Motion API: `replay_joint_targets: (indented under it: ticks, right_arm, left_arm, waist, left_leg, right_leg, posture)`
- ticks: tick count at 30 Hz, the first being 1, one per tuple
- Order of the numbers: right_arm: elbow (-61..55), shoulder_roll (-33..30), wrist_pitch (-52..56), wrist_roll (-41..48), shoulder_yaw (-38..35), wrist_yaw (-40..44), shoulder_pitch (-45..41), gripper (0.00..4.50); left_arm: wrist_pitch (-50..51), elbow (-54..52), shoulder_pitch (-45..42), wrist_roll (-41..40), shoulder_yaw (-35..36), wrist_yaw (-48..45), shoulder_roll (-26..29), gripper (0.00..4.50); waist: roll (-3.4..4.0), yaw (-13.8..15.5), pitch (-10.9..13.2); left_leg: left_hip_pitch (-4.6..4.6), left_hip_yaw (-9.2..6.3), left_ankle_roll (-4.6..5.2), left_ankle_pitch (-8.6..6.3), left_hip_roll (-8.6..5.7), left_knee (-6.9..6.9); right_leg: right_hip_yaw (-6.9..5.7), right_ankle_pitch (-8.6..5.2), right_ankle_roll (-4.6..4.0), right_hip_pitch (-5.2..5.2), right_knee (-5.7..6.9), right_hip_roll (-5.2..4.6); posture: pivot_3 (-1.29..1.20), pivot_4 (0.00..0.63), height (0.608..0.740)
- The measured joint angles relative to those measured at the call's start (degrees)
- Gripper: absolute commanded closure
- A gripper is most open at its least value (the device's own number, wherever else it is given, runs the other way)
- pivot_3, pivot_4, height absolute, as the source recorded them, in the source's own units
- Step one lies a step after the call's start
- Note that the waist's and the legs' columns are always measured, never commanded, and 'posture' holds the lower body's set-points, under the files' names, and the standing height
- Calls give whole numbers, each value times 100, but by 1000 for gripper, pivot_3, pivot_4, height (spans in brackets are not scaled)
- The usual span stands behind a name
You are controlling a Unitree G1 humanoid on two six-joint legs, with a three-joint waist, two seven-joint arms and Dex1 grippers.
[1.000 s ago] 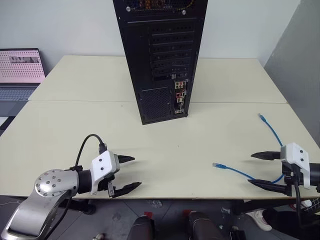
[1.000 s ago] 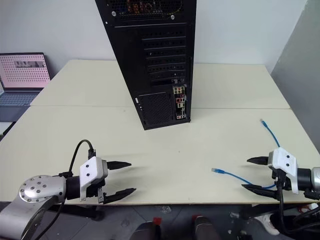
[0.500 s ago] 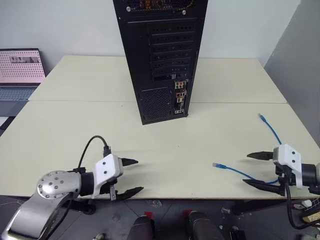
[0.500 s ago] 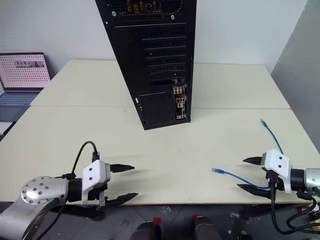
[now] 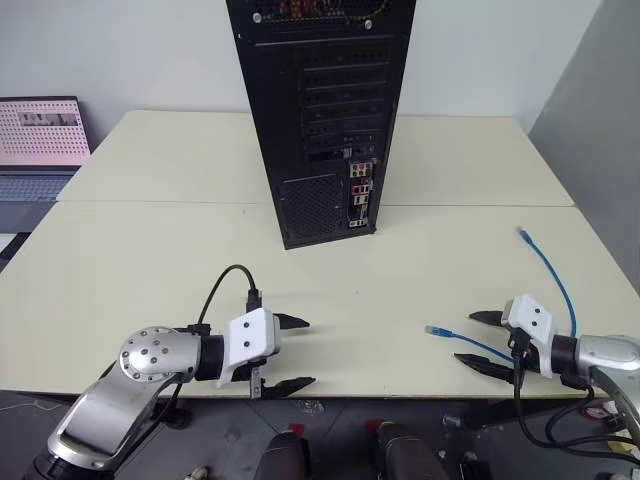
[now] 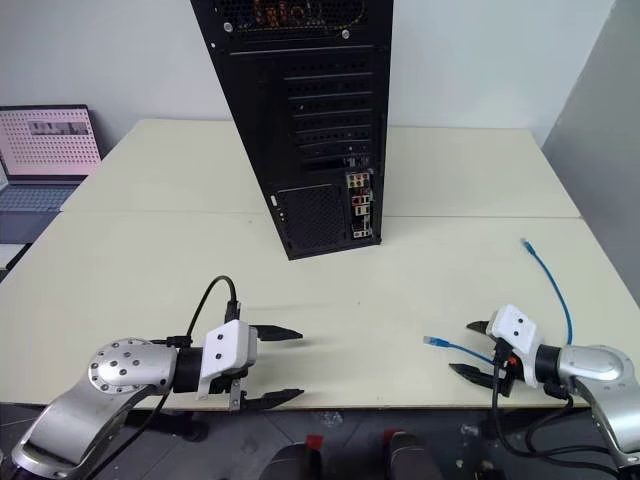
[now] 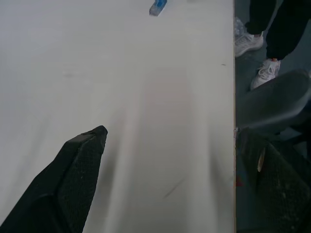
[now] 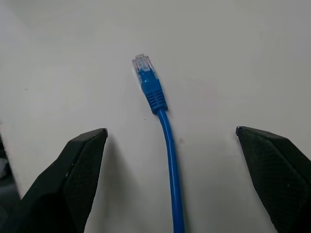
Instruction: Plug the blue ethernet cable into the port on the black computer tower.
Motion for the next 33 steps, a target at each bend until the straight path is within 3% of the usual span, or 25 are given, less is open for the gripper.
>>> replay_joint_targets:
  ticks: [1,16,23,33]
  right_arm:
    - [22,-1,-24,2,0,4,-2,479]
    - [180,-84,-470,-182,135,121,-70,4467]
    - [-232,-84,-199,-210,482,226,-522,4491]
    - [-651,281,358,-233,1522,404,-1983,4491]
  left_arm:
    - [26,-9,-1,-12,4,13,0,0]
    - [310,-121,-24,-107,74,207,-160,0]
    - [281,312,-348,-104,-34,194,-459,0]
    - [185,1362,-1472,-67,-756,-170,-1093,0]
  waist:
    - [0,0,-1]
    - [-1,-2,-1]
    - [-1,-6,-1]
    - [-2,0,0]
  left_leg:
    - [1,0,0,0,0,0]
    - [7,-1,0,0,0,0]
    - [9,1,0,0,-1,2]
    - [3,-6,0,0,-4,3]
  right_leg:
    - [1,0,0,1,0,0]
    - [0,0,0,6,0,0]
    - [-3,0,1,5,2,2]
    - [-10,3,-3,5,2,2]
  posture:
    - [0,150,740]
    - [0,150,740]
    - [0,150,740]
    - [0,150,740]
